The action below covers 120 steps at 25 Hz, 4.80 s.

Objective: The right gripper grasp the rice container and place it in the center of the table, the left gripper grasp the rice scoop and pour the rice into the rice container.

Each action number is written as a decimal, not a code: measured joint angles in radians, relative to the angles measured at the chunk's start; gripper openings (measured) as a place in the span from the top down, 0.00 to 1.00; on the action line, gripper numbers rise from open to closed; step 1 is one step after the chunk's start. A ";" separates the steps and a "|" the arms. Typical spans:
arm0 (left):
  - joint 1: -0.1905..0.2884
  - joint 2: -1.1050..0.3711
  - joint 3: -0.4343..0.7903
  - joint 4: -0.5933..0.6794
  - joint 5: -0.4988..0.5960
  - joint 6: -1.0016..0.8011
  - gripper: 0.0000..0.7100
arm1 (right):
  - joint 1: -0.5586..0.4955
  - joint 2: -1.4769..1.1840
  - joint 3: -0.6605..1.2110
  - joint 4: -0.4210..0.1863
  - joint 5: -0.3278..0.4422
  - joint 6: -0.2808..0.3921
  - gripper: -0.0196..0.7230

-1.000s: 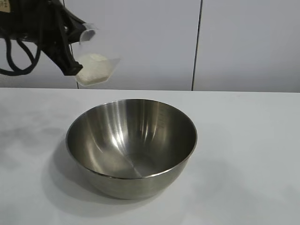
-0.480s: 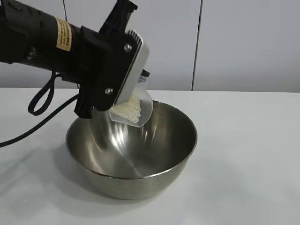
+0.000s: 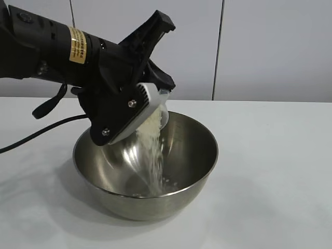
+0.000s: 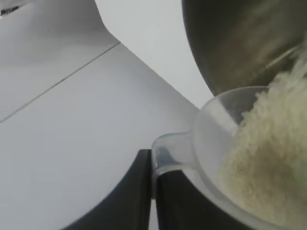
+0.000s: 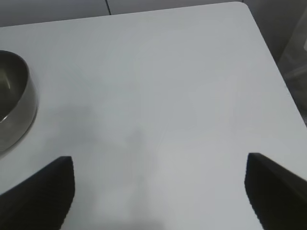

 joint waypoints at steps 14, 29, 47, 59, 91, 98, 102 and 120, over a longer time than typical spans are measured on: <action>0.000 0.000 0.000 0.151 0.025 0.005 0.99 | 0.016 0.000 0.000 0.000 0.000 0.000 0.08; -0.001 0.000 -0.001 0.169 0.025 -0.013 0.99 | 0.016 0.000 0.000 0.000 0.000 0.000 0.08; -0.001 0.000 0.004 0.077 -0.192 -0.501 0.99 | 0.016 0.000 0.000 0.000 -0.001 0.000 0.08; 0.027 -0.007 0.163 -0.830 -0.745 -1.414 0.99 | 0.016 0.000 0.000 0.000 -0.001 0.000 0.08; 0.524 0.355 0.423 -0.498 -0.758 -1.719 0.99 | 0.016 0.000 0.000 0.000 0.000 0.000 0.08; 0.524 0.355 0.422 -0.463 -0.760 -1.719 0.97 | 0.016 0.000 0.000 0.000 0.000 0.000 0.08; 0.524 0.355 0.439 -0.460 -0.768 -1.719 0.87 | 0.016 0.000 0.000 0.000 0.000 0.000 0.08; 0.524 0.310 0.633 -0.462 -0.772 -1.734 0.03 | 0.016 0.000 0.000 0.000 -0.001 0.000 0.08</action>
